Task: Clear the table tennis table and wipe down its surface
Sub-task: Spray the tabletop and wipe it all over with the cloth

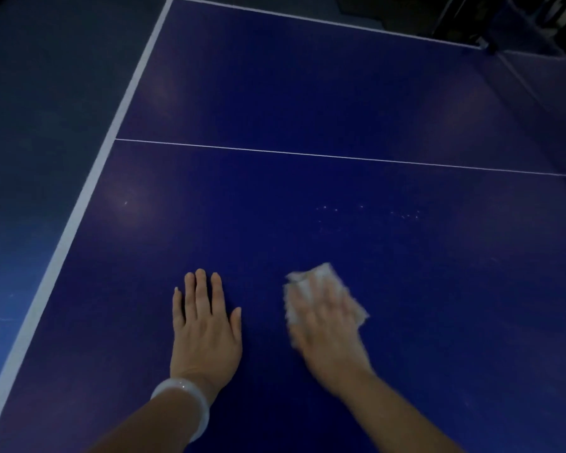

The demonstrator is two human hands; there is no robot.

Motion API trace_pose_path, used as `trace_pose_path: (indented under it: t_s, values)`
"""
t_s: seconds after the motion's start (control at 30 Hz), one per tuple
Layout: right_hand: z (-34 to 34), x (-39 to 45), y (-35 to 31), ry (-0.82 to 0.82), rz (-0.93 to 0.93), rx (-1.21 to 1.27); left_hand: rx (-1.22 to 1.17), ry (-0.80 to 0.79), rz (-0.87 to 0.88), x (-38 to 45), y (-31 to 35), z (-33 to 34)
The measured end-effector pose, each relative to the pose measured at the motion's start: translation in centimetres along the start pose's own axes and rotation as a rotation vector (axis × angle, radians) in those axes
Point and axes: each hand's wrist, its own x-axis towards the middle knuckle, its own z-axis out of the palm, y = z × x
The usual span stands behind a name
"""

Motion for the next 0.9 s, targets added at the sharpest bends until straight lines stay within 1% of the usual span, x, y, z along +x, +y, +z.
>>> trace_pose_path:
  t_s: [0.03, 0.07, 0.13, 0.17, 0.23, 0.27, 0.3, 0.33, 0.37, 0.4, 0.43, 0.47, 0.5, 0.53, 0.57, 0.6, 0.63, 0.67, 0.7, 0.73, 0.77, 0.83, 0.9]
  values:
    - [0.1, -0.2, 2.8, -0.043, 0.113, -0.036, -0.005, 0.003, 0.002, 0.0, 0.0, 0.1]
    - [0.3, -0.7, 5.6, -0.052, 0.314, -0.010, -0.012, 0.003, 0.004, 0.0, 0.1, 0.1]
    - [-0.1, -2.7, 10.1, -0.031, 0.762, 0.178, -0.013, 0.002, 0.012, 0.0, 0.1, 0.2]
    - [-0.3, -4.0, 10.8, -0.019, 0.915, 0.272, -0.003, 0.000, 0.013, 0.0, 0.1, 0.2]
    - [-0.4, -5.7, 9.6, -0.028, 1.075, 0.334, 0.005, -0.006, 0.007, 0.0, 0.0, 0.3]
    - [-0.3, -6.2, 7.6, -0.037, 1.104, 0.336, -0.001, -0.003, 0.007, -0.1, 0.0, 0.3]
    - [-0.4, -6.3, 5.1, -0.039, 1.070, 0.318, -0.013, 0.000, 0.008, 0.0, 0.0, 0.3]
    - [-0.3, -6.5, 2.0, -0.020, 0.989, 0.253, -0.024, -0.003, 0.007, -0.1, 0.1, 0.2]
    - [-0.1, -6.9, -1.3, 0.016, 0.839, 0.169, -0.028, -0.012, 0.006, -0.1, 0.0, 0.2]
    - [0.4, -7.4, -4.4, 0.033, 0.639, 0.106, -0.026, -0.019, 0.006, -0.1, 0.0, 0.1]
    - [0.9, -8.2, -7.0, 0.036, 0.444, 0.117, -0.023, -0.022, 0.009, -0.2, 0.0, 0.1]
    - [1.1, -9.3, -8.5, 0.027, 0.289, 0.117, -0.021, -0.022, 0.012, -0.2, -0.1, 0.1]
    - [1.1, -10.3, -8.6, 0.014, 0.191, 0.115, -0.023, -0.022, 0.015, -0.3, -0.2, 0.1]
    - [0.8, -11.3, -7.6, -0.019, 0.150, 0.074, -0.026, -0.018, 0.018, -0.3, -0.3, 0.2]
    - [0.6, -12.7, -6.1, -0.052, 0.166, 0.027, -0.032, -0.010, 0.020, -0.2, -0.3, 0.2]
    - [0.7, -14.4, -4.5, -0.096, 0.262, 0.015, -0.043, -0.005, 0.020, -0.2, -0.3, 0.2]
    - [0.7, -16.1, -2.8, -0.098, 0.461, 0.067, -0.057, -0.010, 0.021, -0.2, -0.3, 0.2]
    - [0.6, -17.8, -1.2, -0.044, 0.698, 0.139, -0.072, -0.016, 0.022, -0.3, -0.3, 0.2]
    - [0.5, -19.1, -0.4, -0.013, 0.894, 0.205, -0.086, -0.018, 0.025, -0.3, -0.3, 0.2]
    - [0.4, -19.9, -0.3, -0.008, 1.021, 0.255, -0.105, -0.013, 0.032, -0.3, -0.4, 0.2]
    - [0.4, -20.3, -0.4, -0.004, 1.077, 0.275, -0.137, -0.006, 0.038, -0.3, -0.5, 0.2]
    - [0.8, -20.5, -0.8, 0.022, 1.097, 0.277, -0.258, 0.009, 0.034, -0.1, -0.9, -0.1]
    - [0.6, -20.3, -1.0, 0.011, 1.106, 0.279, -0.428, 0.011, 0.001, 0.0, -1.6, -0.7]
